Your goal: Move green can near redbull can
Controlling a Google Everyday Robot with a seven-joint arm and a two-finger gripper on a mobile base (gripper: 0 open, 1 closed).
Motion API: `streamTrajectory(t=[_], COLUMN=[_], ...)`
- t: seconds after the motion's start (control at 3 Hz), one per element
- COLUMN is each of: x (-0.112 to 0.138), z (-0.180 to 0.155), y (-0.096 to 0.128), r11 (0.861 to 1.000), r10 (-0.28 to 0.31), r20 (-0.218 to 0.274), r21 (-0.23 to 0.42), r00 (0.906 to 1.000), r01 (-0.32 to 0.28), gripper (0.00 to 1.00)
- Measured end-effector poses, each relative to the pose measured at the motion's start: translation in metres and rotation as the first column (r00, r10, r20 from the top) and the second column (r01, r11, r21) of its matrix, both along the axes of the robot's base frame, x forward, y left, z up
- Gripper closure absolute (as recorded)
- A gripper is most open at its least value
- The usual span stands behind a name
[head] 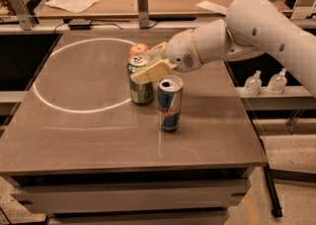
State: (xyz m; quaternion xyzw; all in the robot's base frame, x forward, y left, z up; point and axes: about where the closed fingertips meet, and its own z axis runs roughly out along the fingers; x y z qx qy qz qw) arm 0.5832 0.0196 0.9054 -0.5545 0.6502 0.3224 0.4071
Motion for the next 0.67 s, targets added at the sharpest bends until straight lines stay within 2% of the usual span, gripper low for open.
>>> streamTrajectory(t=[0.33,0.67], x=[-0.0007,0.0003], z=[-0.0005,0.0002], y=[-0.0012,-0.0079], r11=[0.999,0.998], r10=[0.04,0.059], r20=[-0.032,-0.074], r21=[0.009,-0.02], r00=[0.9987,0.9955], r01=[-0.04,-0.06], gripper=[0.12,0.0])
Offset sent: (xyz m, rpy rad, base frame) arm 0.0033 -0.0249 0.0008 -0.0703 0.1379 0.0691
